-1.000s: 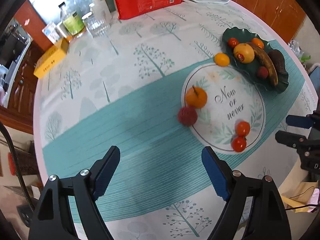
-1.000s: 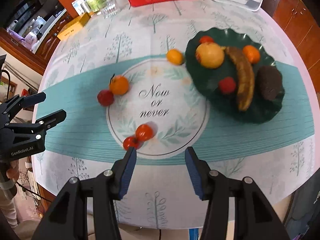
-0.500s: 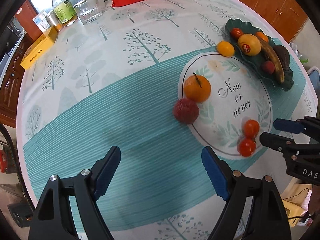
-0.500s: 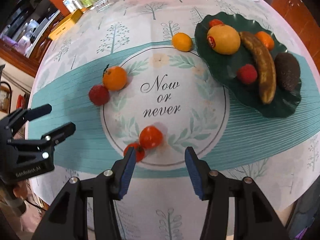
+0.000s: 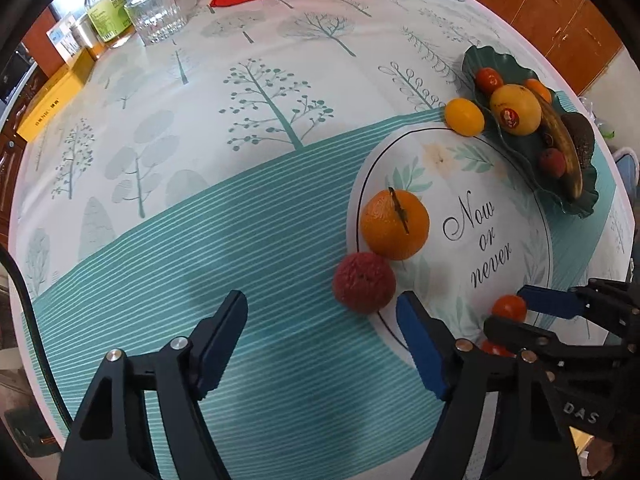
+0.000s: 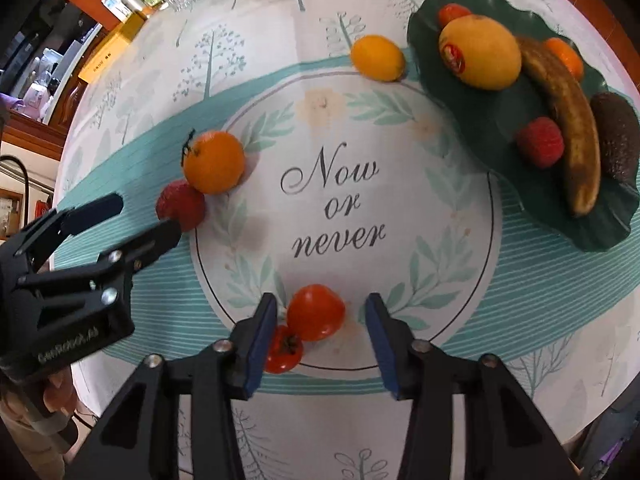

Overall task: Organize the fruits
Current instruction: 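Close the left gripper on the lychee while the right gripper closes on the cherry tomato, then carry the lychee with the left gripper over the green plate while the right gripper carries the cherry tomato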

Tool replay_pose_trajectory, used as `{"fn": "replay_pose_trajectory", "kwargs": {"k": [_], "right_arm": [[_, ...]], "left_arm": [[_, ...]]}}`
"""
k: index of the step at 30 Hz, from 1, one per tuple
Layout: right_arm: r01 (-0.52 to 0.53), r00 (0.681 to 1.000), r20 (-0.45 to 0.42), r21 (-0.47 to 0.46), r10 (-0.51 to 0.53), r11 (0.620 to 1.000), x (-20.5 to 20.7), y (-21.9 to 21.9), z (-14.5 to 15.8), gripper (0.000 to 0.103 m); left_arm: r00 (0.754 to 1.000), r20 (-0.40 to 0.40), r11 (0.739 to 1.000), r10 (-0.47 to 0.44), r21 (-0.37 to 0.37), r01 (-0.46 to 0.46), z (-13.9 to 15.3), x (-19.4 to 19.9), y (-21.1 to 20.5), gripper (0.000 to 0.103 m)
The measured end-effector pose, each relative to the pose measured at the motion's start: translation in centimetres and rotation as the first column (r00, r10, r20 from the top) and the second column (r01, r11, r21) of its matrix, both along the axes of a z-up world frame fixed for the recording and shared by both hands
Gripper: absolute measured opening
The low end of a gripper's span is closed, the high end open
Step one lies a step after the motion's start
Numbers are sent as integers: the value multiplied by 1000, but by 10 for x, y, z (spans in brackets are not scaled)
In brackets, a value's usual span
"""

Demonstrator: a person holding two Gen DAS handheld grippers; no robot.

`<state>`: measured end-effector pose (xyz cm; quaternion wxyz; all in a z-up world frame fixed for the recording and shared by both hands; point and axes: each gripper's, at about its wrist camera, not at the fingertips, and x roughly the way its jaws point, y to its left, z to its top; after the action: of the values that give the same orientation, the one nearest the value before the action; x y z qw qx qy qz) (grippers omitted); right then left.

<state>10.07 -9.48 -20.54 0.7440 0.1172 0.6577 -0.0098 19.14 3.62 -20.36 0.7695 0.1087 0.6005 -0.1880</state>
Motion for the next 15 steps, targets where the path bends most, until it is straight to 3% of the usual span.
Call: {"fn": "replay_pose_trajectory", "kwargs": {"k": [3, 9, 11, 15], "right_arm": [[-9, 1000, -2, -1, 9, 1000, 1, 0, 0, 30], [-23, 1000, 4, -16, 23, 1000, 1, 2, -1, 28], [-29, 1000, 10, -26, 30, 999, 0, 2, 1, 28], [-43, 999, 22, -33, 43, 999, 2, 1, 4, 28]], "left_arm": [[1000, -24, 1000, 0, -9, 0, -6, 5, -5, 68], [999, -34, 1000, -19, -24, 19, -9, 8, -16, 47], [999, -47, 999, -25, -29, 23, -11, 8, -20, 33], [999, -45, 1000, -16, -21, 15, -12, 8, -24, 32]]}}
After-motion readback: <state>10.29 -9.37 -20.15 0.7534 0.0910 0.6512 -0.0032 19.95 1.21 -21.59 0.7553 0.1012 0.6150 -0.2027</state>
